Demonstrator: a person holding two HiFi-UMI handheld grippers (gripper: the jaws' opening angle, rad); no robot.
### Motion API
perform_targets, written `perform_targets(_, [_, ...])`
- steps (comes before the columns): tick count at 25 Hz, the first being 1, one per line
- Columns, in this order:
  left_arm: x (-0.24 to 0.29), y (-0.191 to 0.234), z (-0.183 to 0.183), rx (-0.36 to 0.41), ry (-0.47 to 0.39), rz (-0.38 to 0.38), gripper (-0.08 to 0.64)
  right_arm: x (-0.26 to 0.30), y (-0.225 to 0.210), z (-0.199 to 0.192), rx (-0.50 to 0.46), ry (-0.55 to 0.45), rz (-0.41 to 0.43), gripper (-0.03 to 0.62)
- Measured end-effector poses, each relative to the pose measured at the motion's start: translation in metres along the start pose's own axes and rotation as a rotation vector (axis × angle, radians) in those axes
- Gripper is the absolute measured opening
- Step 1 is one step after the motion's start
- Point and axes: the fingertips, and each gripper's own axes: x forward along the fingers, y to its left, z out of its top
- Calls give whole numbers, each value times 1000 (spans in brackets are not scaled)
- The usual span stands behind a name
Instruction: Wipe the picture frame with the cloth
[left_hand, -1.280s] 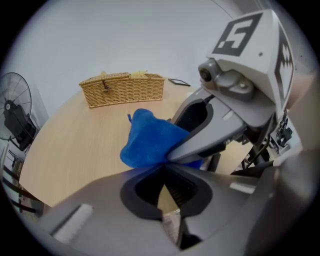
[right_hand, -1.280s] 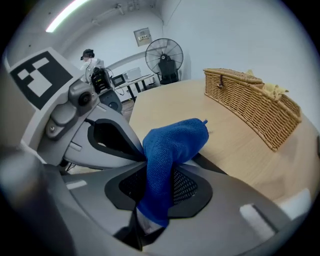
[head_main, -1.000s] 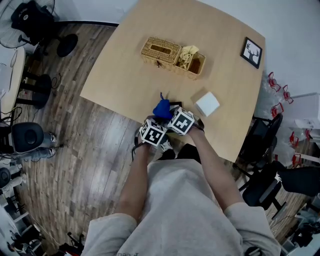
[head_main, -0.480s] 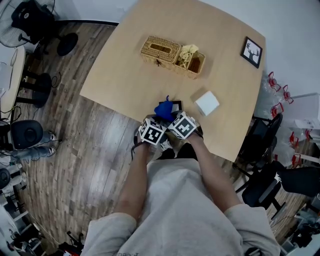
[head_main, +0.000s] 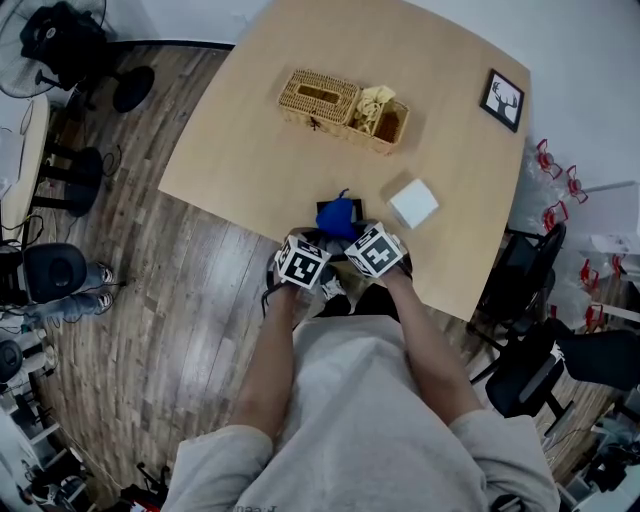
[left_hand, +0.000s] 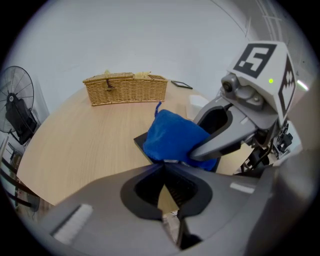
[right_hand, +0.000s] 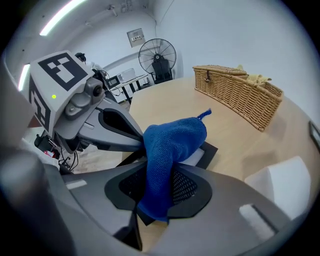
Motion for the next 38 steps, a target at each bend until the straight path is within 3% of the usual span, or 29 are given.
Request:
perform_targets(14, [0, 0, -1, 47, 8, -19, 54, -25, -27, -17, 72, -24, -58, 103])
perform_targets(23, [1, 1, -1, 90, 12, -20, 54, -31, -17, -37, 101, -34, -67, 103])
perform_targets(38, [1, 2, 0, 59, -12, -41, 54, -34, -3, -49, 96, -32, -76, 103])
